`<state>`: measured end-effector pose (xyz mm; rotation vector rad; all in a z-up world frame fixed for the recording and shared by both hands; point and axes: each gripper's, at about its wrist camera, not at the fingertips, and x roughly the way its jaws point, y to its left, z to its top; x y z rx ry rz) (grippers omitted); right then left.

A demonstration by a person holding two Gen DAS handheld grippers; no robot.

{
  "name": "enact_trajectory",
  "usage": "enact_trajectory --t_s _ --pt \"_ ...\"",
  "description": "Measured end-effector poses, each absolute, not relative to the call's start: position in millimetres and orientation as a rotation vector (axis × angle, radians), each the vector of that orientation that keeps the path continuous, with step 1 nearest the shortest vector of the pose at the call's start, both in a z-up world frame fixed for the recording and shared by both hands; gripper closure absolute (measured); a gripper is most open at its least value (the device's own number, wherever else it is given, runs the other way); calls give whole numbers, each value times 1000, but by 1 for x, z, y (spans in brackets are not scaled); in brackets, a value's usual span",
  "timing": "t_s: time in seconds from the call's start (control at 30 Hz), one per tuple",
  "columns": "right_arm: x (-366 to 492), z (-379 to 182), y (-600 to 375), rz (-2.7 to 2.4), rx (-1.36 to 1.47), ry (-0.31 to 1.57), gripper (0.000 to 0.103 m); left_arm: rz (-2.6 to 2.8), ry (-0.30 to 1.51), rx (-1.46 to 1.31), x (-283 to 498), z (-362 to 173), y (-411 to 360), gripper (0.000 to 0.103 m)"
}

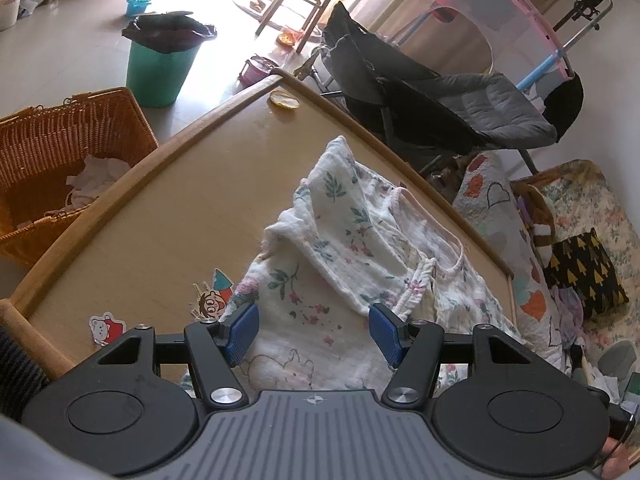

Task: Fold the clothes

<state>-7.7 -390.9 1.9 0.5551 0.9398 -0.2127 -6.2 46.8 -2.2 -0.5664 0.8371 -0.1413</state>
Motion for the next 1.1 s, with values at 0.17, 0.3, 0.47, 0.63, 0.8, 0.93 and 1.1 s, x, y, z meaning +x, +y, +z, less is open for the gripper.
enact_trajectory --t_s 0.17,0.3,0.47,0.63,0.8,0.93,1.1 --pt "-8 5 -390 -208 534 937 76 -142 837 -565 -6 -2 46 40" --pt "-8 6 -390 -210 514 933 80 -138 838 -570 -5 -3 46 40" --pt "-8 11 -385 -215 464 921 87 -136 838 -572 -5 -2 47 40" --pt "-6 24 -379 -184 430 888 97 -135 839 -579 -4 -2 49 40" --pt "-2 32 -371 -162 412 873 97 -133 834 -584 -5 -2 51 40" --pt "0 38 -363 -139 389 862 97 -129 835 -595 -5 -2 52 40" --pt "5 46 -347 -97 345 850 97 -130 830 -609 -5 -2 53 40"
